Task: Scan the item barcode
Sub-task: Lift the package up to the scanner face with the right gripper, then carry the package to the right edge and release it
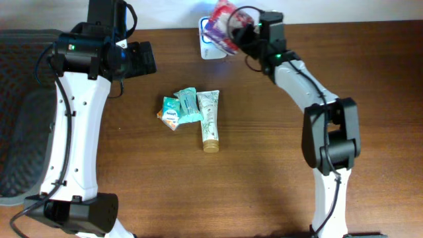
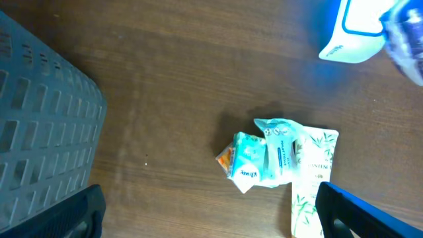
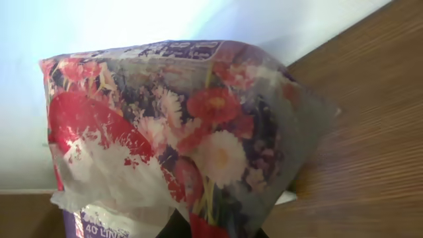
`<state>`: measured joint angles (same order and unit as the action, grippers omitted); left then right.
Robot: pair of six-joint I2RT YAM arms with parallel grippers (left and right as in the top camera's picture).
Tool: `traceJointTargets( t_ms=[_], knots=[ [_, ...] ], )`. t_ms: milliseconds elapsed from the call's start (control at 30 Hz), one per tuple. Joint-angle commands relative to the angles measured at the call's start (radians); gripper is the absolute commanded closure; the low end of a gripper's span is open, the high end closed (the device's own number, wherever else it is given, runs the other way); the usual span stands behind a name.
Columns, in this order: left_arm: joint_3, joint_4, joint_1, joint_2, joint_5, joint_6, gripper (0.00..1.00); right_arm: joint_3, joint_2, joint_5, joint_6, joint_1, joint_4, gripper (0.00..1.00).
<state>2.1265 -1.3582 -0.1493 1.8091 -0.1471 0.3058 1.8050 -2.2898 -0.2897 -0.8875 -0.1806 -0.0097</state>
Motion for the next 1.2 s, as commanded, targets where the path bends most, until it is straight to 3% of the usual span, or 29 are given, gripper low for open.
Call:
traceJointTargets(
  t_ms=[0, 100, 200, 267, 433, 533, 567, 633, 667, 700, 933, 1000, 1067, 1100, 1167],
  knots=[
    [0.010, 0.002, -0.001, -0.003, -0.007, -0.012, 0.01, 0.030, 0.092, -0.095, 0.019, 0.113, -0.008, 0.96],
    [0.010, 0.002, -0.001, -0.003, -0.007, -0.012, 0.01, 0.030, 0.126, -0.134, -0.021, 0.239, -0.105, 0.96],
    [0.010, 0.002, -0.001, -0.003, -0.008, -0.012, 0.01, 0.030, 0.128, -0.144, -0.156, 0.436, -0.361, 0.96],
    [0.010, 0.002, -0.001, -0.003, -0.007, -0.012, 0.01, 0.030, 0.127, -0.143, -0.160, 0.560, -0.485, 0.96],
    [0.010, 0.002, -0.001, -0.003, -0.007, -0.012, 0.01, 0.029, 0.125, -0.131, 0.021, 0.796, -0.564, 0.96],
    [0.010, 0.002, -0.001, -0.003, -0.007, -0.012, 0.01, 0.029, 0.124, -0.037, 0.056, 0.861, -0.632, 0.84],
    [0.010, 0.002, -0.001, -0.003, -0.007, -0.012, 0.01, 0.029, 0.124, -0.027, 0.111, 0.870, -0.629, 0.75],
    [0.010, 0.002, -0.001, -0.003, -0.007, -0.012, 0.01, 0.029, 0.124, 0.032, 0.264, 0.880, -0.629, 0.44],
    [0.010, 0.002, -0.001, -0.003, -0.007, -0.012, 0.01, 0.029, 0.124, 0.032, 0.357, 0.883, -0.638, 0.20],
    [0.010, 0.002, -0.001, -0.003, -0.007, -0.012, 0.01, 0.029, 0.126, 0.020, 0.381, 0.887, -0.650, 0.16],
    [0.010, 0.002, -0.001, -0.003, -0.007, -0.012, 0.01, 0.030, 0.224, -0.586, 0.407, 0.892, -0.698, 0.14],
    [0.010, 0.002, 0.003, -0.003, -0.008, -0.012, 0.01, 0.030, 0.249, -0.714, 0.505, 0.853, -0.782, 0.14],
    [0.010, 0.002, 0.002, -0.003, -0.008, -0.012, 0.01, 0.030, 0.252, -0.761, 0.664, 0.782, -0.938, 0.14],
    [0.010, 0.002, 0.002, -0.003, -0.007, -0.012, 0.01, 0.029, 0.248, -0.730, 0.790, 0.719, -1.037, 0.14],
    [0.010, 0.002, 0.002, -0.003, -0.007, -0.012, 0.01, 0.029, 0.240, -0.592, 0.895, 0.594, -1.132, 0.14]
  ],
)
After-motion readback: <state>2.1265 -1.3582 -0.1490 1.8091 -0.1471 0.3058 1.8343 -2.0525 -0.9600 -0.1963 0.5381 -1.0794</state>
